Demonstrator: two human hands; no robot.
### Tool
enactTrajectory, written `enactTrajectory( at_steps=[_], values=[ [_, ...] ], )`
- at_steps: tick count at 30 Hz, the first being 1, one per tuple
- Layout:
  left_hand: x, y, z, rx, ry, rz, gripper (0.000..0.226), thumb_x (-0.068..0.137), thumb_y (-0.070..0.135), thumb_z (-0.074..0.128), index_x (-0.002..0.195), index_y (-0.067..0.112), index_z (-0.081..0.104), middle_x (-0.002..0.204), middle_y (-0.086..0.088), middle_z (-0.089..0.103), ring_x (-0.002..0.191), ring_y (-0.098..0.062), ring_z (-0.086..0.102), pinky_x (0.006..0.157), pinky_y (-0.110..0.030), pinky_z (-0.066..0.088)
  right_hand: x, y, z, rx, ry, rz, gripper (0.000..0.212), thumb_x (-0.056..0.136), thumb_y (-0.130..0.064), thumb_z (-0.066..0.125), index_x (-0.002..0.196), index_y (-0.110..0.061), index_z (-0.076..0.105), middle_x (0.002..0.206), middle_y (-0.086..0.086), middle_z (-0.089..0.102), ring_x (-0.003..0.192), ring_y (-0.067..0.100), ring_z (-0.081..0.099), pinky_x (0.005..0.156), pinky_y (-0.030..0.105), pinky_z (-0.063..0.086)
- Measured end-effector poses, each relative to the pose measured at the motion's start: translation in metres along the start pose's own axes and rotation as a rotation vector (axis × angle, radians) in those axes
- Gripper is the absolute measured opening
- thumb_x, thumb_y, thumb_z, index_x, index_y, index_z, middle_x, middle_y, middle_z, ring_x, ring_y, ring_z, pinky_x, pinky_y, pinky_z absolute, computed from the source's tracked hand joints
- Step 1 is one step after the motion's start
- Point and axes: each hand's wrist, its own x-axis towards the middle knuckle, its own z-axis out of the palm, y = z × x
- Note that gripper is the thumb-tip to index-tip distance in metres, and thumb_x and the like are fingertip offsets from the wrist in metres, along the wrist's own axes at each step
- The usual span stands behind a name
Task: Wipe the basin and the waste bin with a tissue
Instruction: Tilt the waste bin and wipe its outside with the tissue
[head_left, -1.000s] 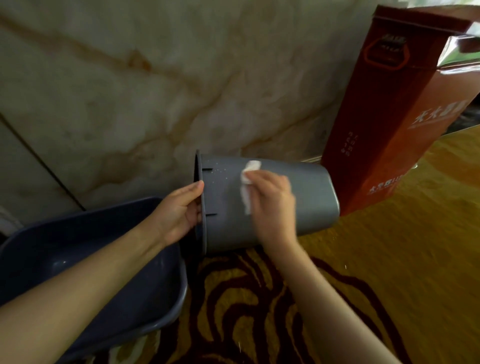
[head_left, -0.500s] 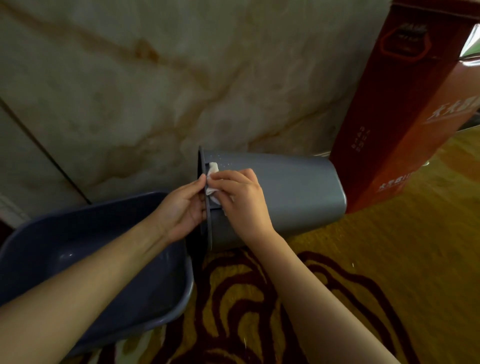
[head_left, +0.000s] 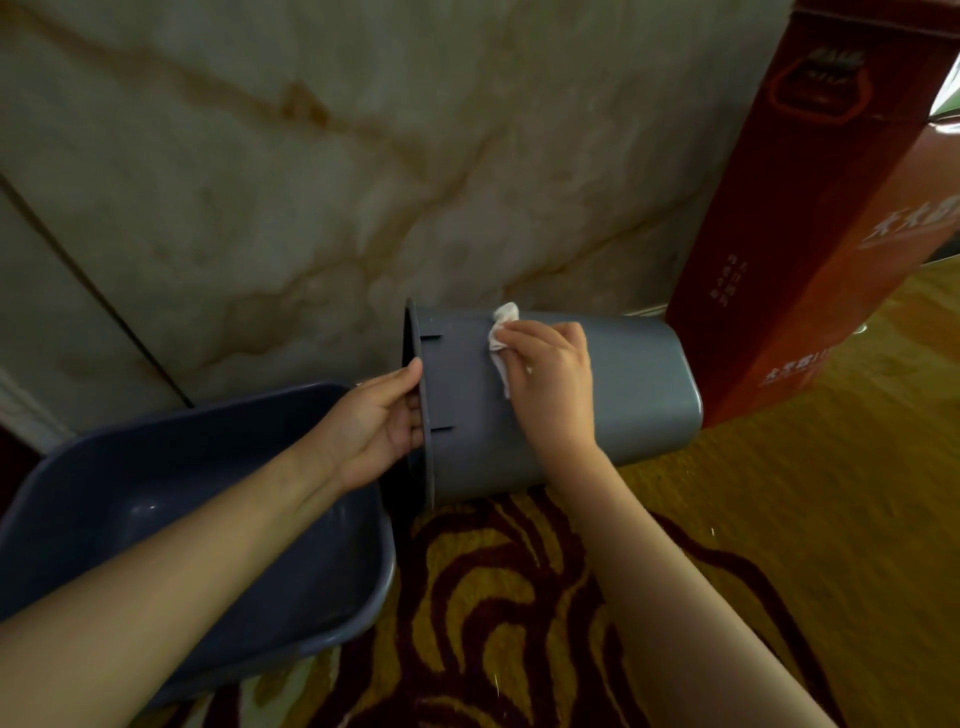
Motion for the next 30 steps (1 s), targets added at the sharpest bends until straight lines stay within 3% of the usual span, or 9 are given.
enactTrajectory(
  at_steps=[4, 7, 10, 12, 16, 20, 25, 27, 30],
  values=[
    [0.001, 0.002, -0.002, -0.029, -0.035, -0.045, 0.042, 0.077, 0.034, 0.053, 0.113, 0.014, 0.062, 0.095, -0.007, 0.076, 0.085, -0.018, 0.073, 0.071, -0.034, 0.060, -0.002, 0.028, -0.018, -0.069, 0.031, 0.070, 0.015, 0.084, -0.009, 0.064, 0.097, -0.008, 0.073, 0.102, 0.005, 0.073, 0.087, 0.028, 0.054, 0.079, 0.028, 0.042],
    [0.004, 0.008, -0.003, 0.017, -0.064, -0.080, 0.053, 0.078, 0.052, 0.047, 0.119, 0.020, 0.058, 0.095, -0.007, 0.075, 0.087, -0.021, 0.073, 0.071, -0.037, 0.059, -0.010, 0.050, -0.032, -0.100, 0.071, 0.134, 0.015, 0.084, -0.009, 0.065, 0.097, -0.007, 0.073, 0.101, 0.006, 0.073, 0.089, 0.027, 0.054, 0.078, 0.020, 0.038],
    [0.009, 0.020, 0.000, 0.098, -0.110, -0.132, 0.067, 0.080, 0.071, 0.026, 0.125, 0.029, 0.051, 0.084, -0.003, 0.076, 0.076, -0.019, 0.073, 0.062, -0.033, 0.058, -0.021, 0.066, -0.041, -0.134, 0.089, 0.198, 0.018, 0.086, -0.013, 0.062, 0.101, -0.008, 0.071, 0.104, 0.005, 0.072, 0.091, 0.024, 0.053, 0.074, 0.013, 0.030],
    [0.015, 0.028, 0.005, 0.133, -0.069, -0.137, 0.066, 0.084, 0.070, 0.021, 0.115, 0.025, 0.058, 0.078, -0.002, 0.076, 0.069, -0.017, 0.073, 0.058, -0.031, 0.058, -0.028, 0.069, -0.044, -0.144, 0.113, 0.220, 0.019, 0.087, -0.013, 0.062, 0.103, -0.007, 0.070, 0.105, 0.005, 0.071, 0.091, 0.022, 0.055, 0.075, 0.012, 0.030],
    [0.029, 0.033, 0.024, 0.017, 0.127, -0.059, 0.044, 0.094, 0.048, 0.035, 0.099, 0.015, 0.063, 0.073, -0.001, 0.076, 0.065, -0.014, 0.073, 0.063, -0.029, 0.058, -0.034, 0.062, -0.045, -0.099, 0.187, 0.276, 0.017, 0.085, -0.008, 0.064, 0.100, -0.005, 0.071, 0.101, 0.008, 0.072, 0.091, 0.022, 0.056, 0.072, 0.006, 0.030],
    [0.028, 0.031, 0.027, -0.011, 0.153, -0.067, 0.043, 0.096, 0.042, 0.034, 0.110, 0.012, 0.061, 0.076, -0.004, 0.077, 0.067, -0.017, 0.073, 0.057, -0.030, 0.060, -0.016, 0.025, -0.037, 0.029, 0.189, 0.181, 0.014, 0.081, -0.005, 0.067, 0.094, -0.004, 0.072, 0.094, 0.012, 0.072, 0.087, 0.031, 0.058, 0.073, 0.015, 0.033],
    [0.021, 0.024, 0.021, -0.054, 0.039, -0.095, 0.049, 0.098, 0.041, 0.023, 0.102, 0.011, 0.062, 0.076, -0.008, 0.076, 0.068, -0.018, 0.073, 0.059, -0.031, 0.060, 0.006, -0.033, -0.004, 0.195, -0.112, -0.132, 0.012, 0.077, -0.002, 0.064, 0.086, -0.005, 0.073, 0.090, 0.014, 0.073, 0.080, 0.035, 0.058, 0.074, 0.039, 0.041],
    [0.018, 0.022, 0.019, -0.082, 0.023, -0.121, 0.047, 0.098, 0.041, 0.024, 0.097, 0.012, 0.061, 0.068, -0.006, 0.074, 0.062, -0.016, 0.072, 0.056, -0.029, 0.059, 0.005, -0.040, 0.006, 0.202, -0.213, -0.139, 0.015, 0.079, 0.000, 0.062, 0.089, -0.005, 0.072, 0.093, 0.013, 0.072, 0.084, 0.037, 0.054, 0.074, 0.046, 0.044],
    [0.016, 0.021, 0.017, -0.096, 0.005, -0.126, 0.049, 0.098, 0.041, 0.025, 0.103, 0.009, 0.061, 0.075, -0.007, 0.075, 0.068, -0.016, 0.073, 0.059, -0.030, 0.059, -0.001, -0.034, 0.007, 0.179, -0.173, -0.129, 0.013, 0.080, -0.005, 0.064, 0.089, -0.010, 0.072, 0.091, 0.007, 0.073, 0.086, 0.034, 0.050, 0.074, 0.047, 0.043]
  ],
)
